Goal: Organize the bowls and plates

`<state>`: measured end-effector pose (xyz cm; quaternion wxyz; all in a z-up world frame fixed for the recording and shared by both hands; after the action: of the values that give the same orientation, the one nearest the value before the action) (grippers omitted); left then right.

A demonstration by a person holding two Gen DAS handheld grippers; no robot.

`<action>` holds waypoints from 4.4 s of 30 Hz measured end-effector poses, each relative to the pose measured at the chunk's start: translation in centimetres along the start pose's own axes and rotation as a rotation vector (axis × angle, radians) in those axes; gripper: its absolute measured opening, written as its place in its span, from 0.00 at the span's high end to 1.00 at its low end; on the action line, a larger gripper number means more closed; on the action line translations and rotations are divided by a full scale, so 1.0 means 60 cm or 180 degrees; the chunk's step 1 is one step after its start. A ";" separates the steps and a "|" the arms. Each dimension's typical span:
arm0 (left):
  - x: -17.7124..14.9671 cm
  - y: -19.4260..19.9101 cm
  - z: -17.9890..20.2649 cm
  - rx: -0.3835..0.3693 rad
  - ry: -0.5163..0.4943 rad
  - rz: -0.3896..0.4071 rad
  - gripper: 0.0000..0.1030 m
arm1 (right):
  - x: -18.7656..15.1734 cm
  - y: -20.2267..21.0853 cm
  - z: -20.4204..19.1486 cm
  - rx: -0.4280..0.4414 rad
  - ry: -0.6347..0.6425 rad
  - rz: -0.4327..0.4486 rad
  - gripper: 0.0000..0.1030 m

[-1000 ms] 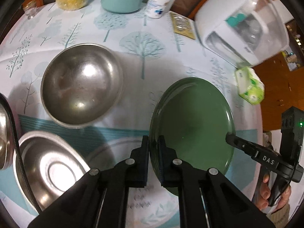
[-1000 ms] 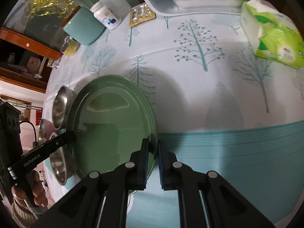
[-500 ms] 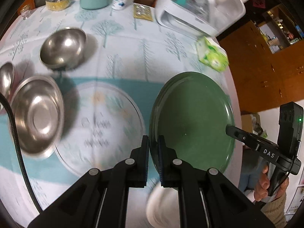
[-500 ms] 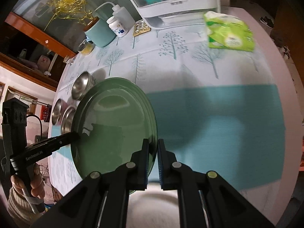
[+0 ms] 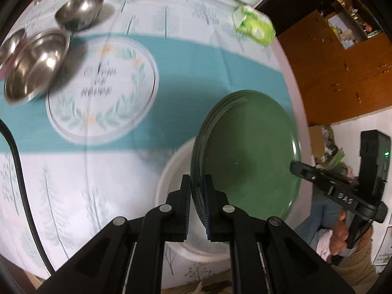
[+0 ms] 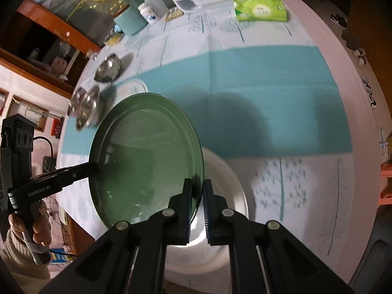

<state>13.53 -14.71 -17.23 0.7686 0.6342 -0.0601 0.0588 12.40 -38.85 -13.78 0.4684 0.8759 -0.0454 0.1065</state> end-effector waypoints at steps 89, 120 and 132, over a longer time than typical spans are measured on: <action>-0.081 -0.028 -0.010 0.0589 0.0052 -0.0015 0.66 | -0.075 -0.019 -0.014 -0.0637 0.0385 0.0012 0.89; -0.143 0.198 -0.023 0.1006 0.0127 0.1045 0.24 | -0.096 0.055 -0.174 -0.0128 0.0959 0.0432 0.78; -0.043 0.254 -0.244 0.0949 0.0190 0.1199 0.12 | -0.036 -0.004 -0.301 -0.0123 0.0615 0.0722 0.68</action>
<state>8.73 2.51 -5.64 0.6433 0.7162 -0.1453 0.2281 7.74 -23.76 -4.75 0.4723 0.8416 -0.1008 0.2418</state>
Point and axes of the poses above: each gripper's, at about its wrist camera, not at the fingertips, and y roughly against the way its jaws point, z to its right, x to its top, the point moved 1 cm from there along -y, roughly the way its jaws point, and after that the axes turned 13 degrees about x, right-handed, at the moved point
